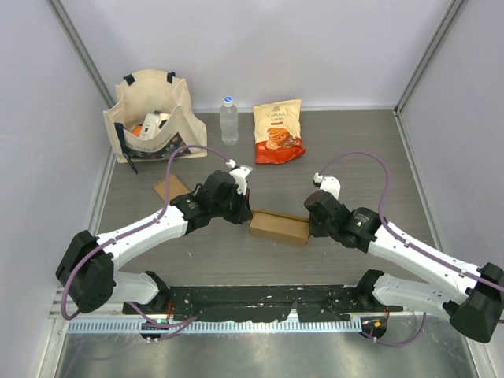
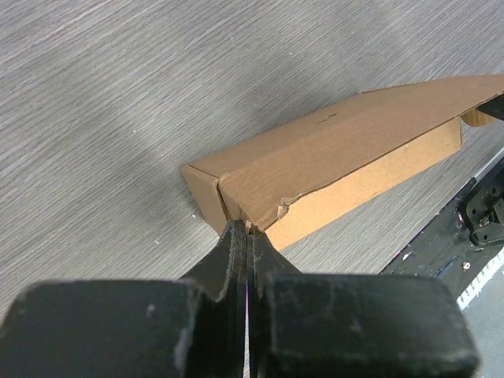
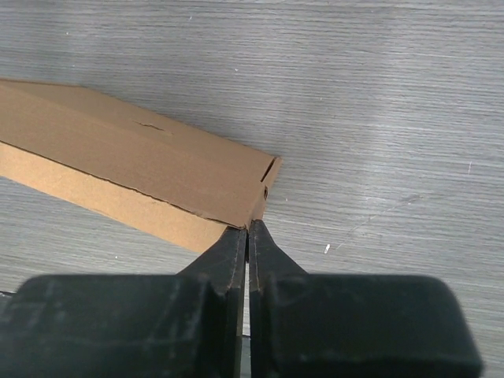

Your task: Fold the paper box

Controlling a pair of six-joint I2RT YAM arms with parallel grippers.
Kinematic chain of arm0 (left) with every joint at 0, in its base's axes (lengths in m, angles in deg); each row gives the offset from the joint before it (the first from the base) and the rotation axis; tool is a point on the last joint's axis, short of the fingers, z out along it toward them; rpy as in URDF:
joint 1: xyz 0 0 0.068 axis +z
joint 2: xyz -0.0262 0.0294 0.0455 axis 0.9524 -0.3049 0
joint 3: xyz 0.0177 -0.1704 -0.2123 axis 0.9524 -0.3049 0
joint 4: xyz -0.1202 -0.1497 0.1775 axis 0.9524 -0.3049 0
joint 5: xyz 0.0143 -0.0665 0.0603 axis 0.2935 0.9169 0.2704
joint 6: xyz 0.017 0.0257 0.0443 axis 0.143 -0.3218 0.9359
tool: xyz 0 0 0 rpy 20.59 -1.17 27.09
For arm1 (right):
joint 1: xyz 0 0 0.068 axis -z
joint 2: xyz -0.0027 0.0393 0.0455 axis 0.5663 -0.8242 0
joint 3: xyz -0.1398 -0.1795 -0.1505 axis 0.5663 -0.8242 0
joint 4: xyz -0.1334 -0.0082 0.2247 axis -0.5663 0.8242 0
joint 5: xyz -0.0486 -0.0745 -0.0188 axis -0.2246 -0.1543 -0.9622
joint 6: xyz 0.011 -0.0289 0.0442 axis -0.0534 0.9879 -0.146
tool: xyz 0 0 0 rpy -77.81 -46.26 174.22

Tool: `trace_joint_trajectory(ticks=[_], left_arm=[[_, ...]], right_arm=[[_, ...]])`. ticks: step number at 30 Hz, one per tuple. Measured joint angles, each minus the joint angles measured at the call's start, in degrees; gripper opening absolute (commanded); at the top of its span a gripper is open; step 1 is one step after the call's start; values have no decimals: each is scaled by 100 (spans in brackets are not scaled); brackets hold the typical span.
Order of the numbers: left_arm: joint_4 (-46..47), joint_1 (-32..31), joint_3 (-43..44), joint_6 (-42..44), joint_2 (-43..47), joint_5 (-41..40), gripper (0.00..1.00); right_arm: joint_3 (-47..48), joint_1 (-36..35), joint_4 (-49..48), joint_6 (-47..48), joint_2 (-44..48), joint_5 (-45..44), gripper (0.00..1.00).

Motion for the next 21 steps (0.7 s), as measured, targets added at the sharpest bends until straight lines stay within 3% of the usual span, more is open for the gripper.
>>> trace_joint_trajectory(ticks=[12, 21], left_arm=[[-9, 0, 0, -4, 0, 28, 0], [2, 0, 0, -24, 2, 68, 0]], right_arm=[[398, 380, 393, -975, -343, 378, 1], [400, 542, 420, -901, -356, 603, 1]])
